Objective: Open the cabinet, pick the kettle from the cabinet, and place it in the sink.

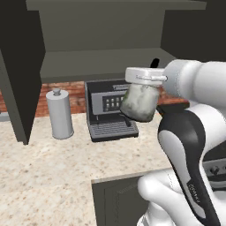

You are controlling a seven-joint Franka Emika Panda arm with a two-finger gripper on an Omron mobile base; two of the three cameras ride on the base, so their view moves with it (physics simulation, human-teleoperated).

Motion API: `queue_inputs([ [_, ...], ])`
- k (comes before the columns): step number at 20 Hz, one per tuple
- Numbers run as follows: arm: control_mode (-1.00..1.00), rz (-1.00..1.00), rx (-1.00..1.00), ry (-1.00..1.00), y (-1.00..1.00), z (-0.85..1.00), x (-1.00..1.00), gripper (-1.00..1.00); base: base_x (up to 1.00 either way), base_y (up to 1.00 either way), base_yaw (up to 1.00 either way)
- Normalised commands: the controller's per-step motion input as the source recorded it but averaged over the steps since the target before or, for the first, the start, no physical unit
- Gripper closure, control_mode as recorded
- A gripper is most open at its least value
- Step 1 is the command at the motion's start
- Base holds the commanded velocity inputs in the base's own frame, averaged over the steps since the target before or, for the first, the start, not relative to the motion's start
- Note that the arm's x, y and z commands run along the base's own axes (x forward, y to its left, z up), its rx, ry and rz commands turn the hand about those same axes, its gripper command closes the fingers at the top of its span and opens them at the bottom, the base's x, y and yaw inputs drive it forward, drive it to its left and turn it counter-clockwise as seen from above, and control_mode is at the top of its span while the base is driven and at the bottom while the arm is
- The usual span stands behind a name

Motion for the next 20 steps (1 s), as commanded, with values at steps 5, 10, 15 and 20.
queue_inputs([
  [5,-1.0,-0.1,-0.06,0.03,-0.37,-0.26,-0.32,1.0,0.0,0.0,0.0],
  [10,-1.0,-0.15,-0.12,0.17,-0.28,-0.29,-0.12,1.0,0.0,0.0,0.0],
  [15,-1.0,-0.1,-0.08,0.33,-0.2,-0.34,0.0,1.0,0.0,0.0,0.0],
  [20,-1.0,-0.03,0.0,0.1,-0.23,-0.25,-0.07,1.0,0.0,0.0,0.0],
])
